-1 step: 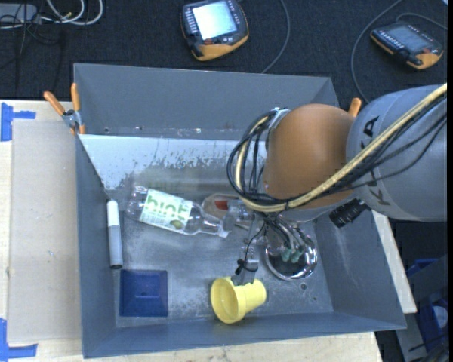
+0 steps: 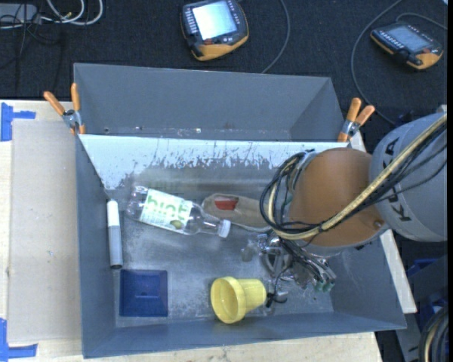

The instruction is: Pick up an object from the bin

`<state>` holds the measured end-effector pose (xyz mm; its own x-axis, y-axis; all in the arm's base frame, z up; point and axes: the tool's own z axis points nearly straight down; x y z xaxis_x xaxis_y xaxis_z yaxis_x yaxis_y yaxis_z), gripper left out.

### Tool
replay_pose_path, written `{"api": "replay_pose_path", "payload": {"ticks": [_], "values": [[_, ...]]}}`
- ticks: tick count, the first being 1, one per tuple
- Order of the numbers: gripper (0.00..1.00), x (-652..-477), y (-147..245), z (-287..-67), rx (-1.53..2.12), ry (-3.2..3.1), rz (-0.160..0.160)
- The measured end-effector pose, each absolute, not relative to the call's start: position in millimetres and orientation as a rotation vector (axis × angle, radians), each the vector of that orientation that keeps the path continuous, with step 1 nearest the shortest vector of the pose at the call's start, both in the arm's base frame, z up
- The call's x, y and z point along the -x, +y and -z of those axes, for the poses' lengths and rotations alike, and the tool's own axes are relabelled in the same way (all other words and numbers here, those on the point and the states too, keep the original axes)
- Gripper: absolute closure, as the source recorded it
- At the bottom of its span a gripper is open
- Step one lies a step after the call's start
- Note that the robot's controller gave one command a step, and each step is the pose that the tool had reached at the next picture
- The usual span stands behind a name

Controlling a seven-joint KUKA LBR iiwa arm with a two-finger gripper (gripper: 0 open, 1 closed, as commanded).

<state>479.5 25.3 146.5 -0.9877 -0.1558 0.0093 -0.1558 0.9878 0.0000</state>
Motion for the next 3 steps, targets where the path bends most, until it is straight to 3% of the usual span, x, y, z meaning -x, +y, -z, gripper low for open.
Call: {"api": "replay_pose_path", "payload": {"ticks": [1,2,3], "values": [[0.00,-500.2,43.3,-122.8,-0.022,-3.131,-0.002],[0.00,-524.9,36.5,-73.4,-0.680,-3.054,0.003],[0.00,-512.6,34.9,-69.1,-0.492,-3.086,0.003]]}}
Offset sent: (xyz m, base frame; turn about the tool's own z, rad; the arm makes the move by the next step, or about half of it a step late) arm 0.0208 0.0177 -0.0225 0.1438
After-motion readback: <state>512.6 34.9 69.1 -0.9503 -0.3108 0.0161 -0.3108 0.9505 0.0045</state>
